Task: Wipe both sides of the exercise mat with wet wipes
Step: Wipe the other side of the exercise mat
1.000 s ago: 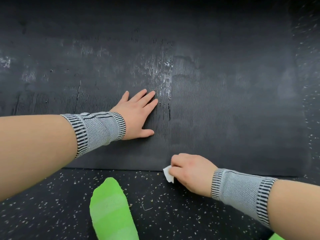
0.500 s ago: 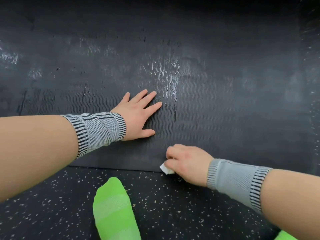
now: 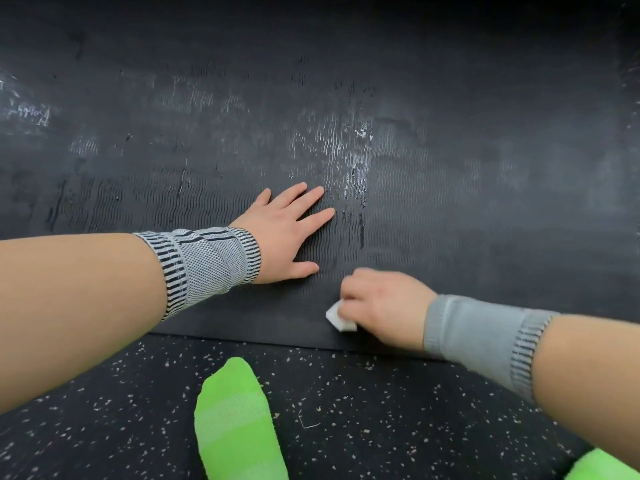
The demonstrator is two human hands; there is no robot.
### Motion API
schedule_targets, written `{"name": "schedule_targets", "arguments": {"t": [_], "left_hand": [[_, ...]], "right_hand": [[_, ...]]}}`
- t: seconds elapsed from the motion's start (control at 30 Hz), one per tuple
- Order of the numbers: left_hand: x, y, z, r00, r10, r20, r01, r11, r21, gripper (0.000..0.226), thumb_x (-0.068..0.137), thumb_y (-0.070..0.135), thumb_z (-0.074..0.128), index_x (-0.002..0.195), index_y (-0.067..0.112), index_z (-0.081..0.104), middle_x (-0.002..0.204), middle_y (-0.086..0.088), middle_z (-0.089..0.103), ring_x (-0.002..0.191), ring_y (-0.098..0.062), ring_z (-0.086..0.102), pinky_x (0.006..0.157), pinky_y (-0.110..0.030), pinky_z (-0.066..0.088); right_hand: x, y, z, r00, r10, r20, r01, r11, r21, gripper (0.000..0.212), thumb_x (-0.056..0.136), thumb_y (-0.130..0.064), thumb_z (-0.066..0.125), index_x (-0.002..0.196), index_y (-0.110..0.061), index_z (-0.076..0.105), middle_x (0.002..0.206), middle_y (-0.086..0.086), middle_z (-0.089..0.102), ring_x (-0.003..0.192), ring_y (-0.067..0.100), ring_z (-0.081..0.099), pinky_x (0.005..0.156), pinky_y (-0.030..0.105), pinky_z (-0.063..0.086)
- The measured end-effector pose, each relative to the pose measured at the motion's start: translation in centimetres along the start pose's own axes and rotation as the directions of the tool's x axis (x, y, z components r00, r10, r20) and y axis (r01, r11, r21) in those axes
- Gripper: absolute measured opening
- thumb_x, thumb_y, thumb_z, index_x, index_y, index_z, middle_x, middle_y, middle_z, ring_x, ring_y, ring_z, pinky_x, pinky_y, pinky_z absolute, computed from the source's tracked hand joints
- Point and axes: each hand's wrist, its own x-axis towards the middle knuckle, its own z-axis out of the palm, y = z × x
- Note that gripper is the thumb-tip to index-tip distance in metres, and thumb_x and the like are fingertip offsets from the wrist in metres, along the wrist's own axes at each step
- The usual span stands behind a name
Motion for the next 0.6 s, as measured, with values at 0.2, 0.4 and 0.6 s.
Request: {"name": "schedule_targets", "arguments": {"t": [0.2,0.4,0.6], "left_hand": [[0.1,-0.2,0.0,1.0,-0.005,-0.026,0.005,1.0,-0.007,0.088,0.089,0.07,0.04,0.156,0.031,-0.004,0.163,0.001,-0.014,0.15,-0.022,-0.009,0.121,-0.051,0.011],[0.2,-0.7,0.0,0.997,0.01,-0.083,-0.011,1.0,-0.012,0.075,0.094,0.065,0.036,0.155,0.036,0.004,0.164,0.002,-0.007,0.15,-0.021,-0.001,0.119,-0.046,0.016],[0.1,-0.7,-0.1,0.998,-0.011,-0.066,0.01,1.0,-0.017,0.075,0.094,0.064,0.037,0.155,0.038,0.003,0.164,-0.003,-0.011,0.15,-0.023,-0.003,0.12,-0.044,0.014]], "right_hand": [[2.0,3.5,-1.8,0.977,0.141,-0.162,-0.15,0.987,-0.049,0.023,0.055,-0.006,0.082,0.067,-0.015,0.065,0.073,0.005,0.056,0.06,0.025,0.053,0.046,0.028,0.045],[0.2,1.9,-1.1,1.0,-0.023,-0.004,0.023,0.998,-0.053,0.006,0.067,-0.011,0.063,0.072,-0.015,0.065,0.079,0.003,0.058,0.066,0.022,0.056,0.043,0.026,0.047],[4.1,7.5,-3.0,0.934,0.281,-0.221,-0.302,0.951,-0.066,0.025,0.056,0.003,0.081,0.071,-0.011,0.065,0.078,0.01,0.057,0.062,0.029,0.056,0.048,0.028,0.043]]}}
